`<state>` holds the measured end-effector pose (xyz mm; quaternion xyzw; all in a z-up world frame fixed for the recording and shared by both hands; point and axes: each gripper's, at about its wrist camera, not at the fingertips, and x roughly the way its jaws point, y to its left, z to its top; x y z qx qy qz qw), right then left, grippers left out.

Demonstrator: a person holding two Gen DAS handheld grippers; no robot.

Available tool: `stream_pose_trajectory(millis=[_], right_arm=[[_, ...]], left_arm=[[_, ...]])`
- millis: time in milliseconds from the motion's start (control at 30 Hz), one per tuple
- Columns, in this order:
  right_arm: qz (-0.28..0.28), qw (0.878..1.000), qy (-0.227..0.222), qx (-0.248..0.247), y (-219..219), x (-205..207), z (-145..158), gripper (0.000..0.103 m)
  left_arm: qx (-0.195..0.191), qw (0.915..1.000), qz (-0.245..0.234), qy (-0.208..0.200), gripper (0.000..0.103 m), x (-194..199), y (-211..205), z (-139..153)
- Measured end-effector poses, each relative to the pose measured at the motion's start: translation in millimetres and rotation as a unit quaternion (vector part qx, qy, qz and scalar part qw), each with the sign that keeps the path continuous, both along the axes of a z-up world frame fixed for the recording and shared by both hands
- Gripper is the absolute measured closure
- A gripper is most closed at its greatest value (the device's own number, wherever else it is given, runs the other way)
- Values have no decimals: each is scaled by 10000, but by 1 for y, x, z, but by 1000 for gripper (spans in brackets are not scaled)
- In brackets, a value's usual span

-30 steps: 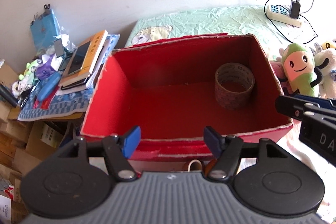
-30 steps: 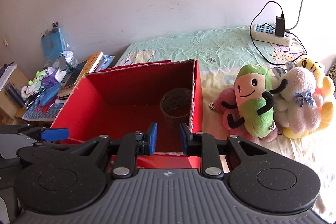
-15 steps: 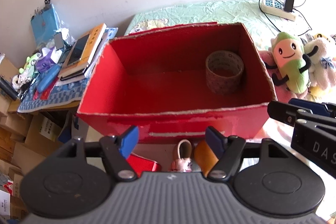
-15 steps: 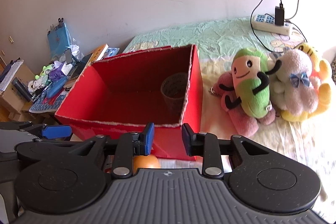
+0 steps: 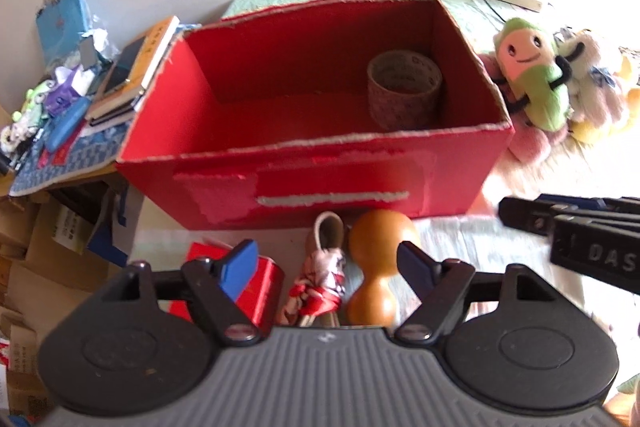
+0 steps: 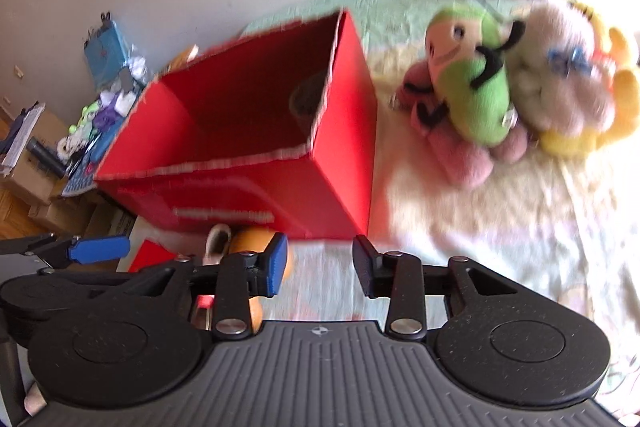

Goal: Organize objects
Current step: 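Withdraw the right gripper from the box toward the pine cone, then close the right gripper on the pine cone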

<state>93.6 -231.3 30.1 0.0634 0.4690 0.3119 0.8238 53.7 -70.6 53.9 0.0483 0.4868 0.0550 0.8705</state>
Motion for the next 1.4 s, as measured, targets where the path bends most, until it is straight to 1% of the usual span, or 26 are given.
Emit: stream_pose_trajectory(millis=[67,100,200,300,367,400,467,567,667,700,767,833,900,933,1067,1233,1333,1400], right_arm=[[114,9996,252,30,-1,-1,-8,56],[176,9991,395,47,-1,0,-13,55],[255,9954,908,185,-7,2,-28,55],[291,9866,1556,394,-13,6,-44,54],[281,9805,1875,512,-16,7,-52,54],[293,9787,1965,519,-16,7,-54,54],[345,9770,2053,471,-14,6,-57,52],[424,9730,2211,501,-12,5,-61,52],[504,9701,2308,551,-9,8,-63,52],[523,9700,2312,543,-8,7,-62,52],[538,9689,2353,540,-7,9,-64,52],[556,9666,2436,565,-6,10,-66,52],[568,9644,2519,580,-6,12,-68,52],[570,9637,2543,576,-5,12,-69,52],[591,9622,2593,584,-5,14,-70,53],[670,9601,2656,557,-1,14,-72,55],[735,9569,2741,623,0,14,-74,57],[754,9577,2710,604,0,14,-73,57]], left_arm=[[-174,9997,-188,8,18,-8,2,-3],[-262,9992,-300,14,16,-12,3,-5],[-516,9962,-698,76,16,-27,4,-13],[-954,9885,-1146,266,17,-40,5,-25],[-1168,9843,-1275,349,19,-44,6,-32],[-1245,9827,-1319,368,20,-45,5,-34],[-1403,9792,-1422,356,20,-46,3,-36],[-1693,9723,-1570,377,18,-45,-1,-39],[-1723,9708,-1620,409,21,-43,-6,-42],[-1756,9697,-1636,449,23,-42,-8,-44],[-1812,9678,-1662,545,25,-39,-9,-49],[-1830,9668,-1663,638,27,-36,-9,-54],[-1852,9662,-1637,732,34,-34,-9,-58],[-1857,9661,-1616,771,35,-31,-9,-62],[-1943,9649,-1536,873,37,-26,-6,-69],[-1959,9654,-1459,918,37,-22,-2,-73],[-1959,9660,-1401,941,37,-21,0,-75],[-1939,9667,-1380,940,38,-21,0,-76]])
